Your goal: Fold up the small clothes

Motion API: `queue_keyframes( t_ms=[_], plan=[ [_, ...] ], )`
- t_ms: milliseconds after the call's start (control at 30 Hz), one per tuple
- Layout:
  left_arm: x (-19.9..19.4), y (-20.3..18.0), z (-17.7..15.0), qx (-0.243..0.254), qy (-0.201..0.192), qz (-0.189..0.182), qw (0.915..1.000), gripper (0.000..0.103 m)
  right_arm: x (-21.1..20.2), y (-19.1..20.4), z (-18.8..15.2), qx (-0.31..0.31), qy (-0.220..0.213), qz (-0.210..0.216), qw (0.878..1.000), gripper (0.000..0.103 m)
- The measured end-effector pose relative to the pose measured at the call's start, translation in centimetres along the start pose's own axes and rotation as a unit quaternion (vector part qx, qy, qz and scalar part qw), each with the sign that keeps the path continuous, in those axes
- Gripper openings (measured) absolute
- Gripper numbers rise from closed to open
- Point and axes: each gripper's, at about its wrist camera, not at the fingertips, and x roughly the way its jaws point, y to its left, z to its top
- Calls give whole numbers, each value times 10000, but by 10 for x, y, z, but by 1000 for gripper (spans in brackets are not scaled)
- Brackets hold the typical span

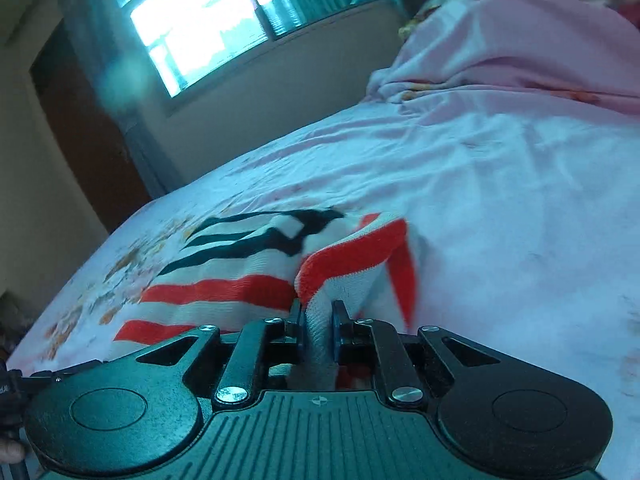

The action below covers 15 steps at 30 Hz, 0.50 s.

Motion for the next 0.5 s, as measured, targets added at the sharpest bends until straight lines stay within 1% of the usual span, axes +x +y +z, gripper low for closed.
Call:
queue_keyframes(
  t_ms=[33, 67, 100, 133, 167, 200, 233, 267, 300, 333, 367, 433, 467, 500],
  plan=[
    [-4, -6, 3, 176, -35, -22, 9998, 83, -11, -1, 1, 35, -50, -28, 10000, 23],
    [-5, -9, 6, 276, -66, -48, 9996, 84, -24, -1, 1, 44, -184, -66, 9998, 25],
    [-4, -12, 7, 364, -51, -47, 9993, 85, -39, -1, -1, 63, -383, 3, 9992, 24],
    [1, -15, 6, 490, 128, 103, 9987, 86, -51, -2, -5, 146, -471, 125, 9987, 24],
    [8, -17, 2, 575, 283, 226, 9977, 87, -55, -2, -9, 196, -396, 154, 9989, 24],
    [13, -13, -2, 499, 399, 242, 9977, 89, -49, -2, -15, 154, -182, 70, 9997, 24],
    [16, -8, -4, 340, 432, 193, 9983, 90, -37, -4, -27, 91, 182, -123, 9997, 30],
    [16, -6, -5, 327, 427, 169, 9984, 90, -34, -7, -31, 172, 214, -91, 9996, 31],
    [14, -6, -3, 315, 433, 194, 9984, 87, -38, -9, -31, 286, 160, -59, 9994, 31],
    [9, -9, -1, 319, 418, 203, 9984, 82, -46, -9, -28, 359, 95, -31, 9993, 31],
    [3, -14, 1, 390, 341, 149, 9985, 80, -56, -7, -26, 348, -88, -4, 9994, 31],
    [-6, -22, 3, 660, 221, 116, 9975, 81, -78, 3, -23, 127, -552, 105, 9983, 31],
    [-3, -22, 2, 722, 274, 171, 9969, 82, -83, 7, -23, 35, -663, 166, 9977, 31],
    [3, -21, 1, 699, 369, 265, 9965, 86, -79, 10, -22, -47, -648, 148, 9978, 31]
  ],
)
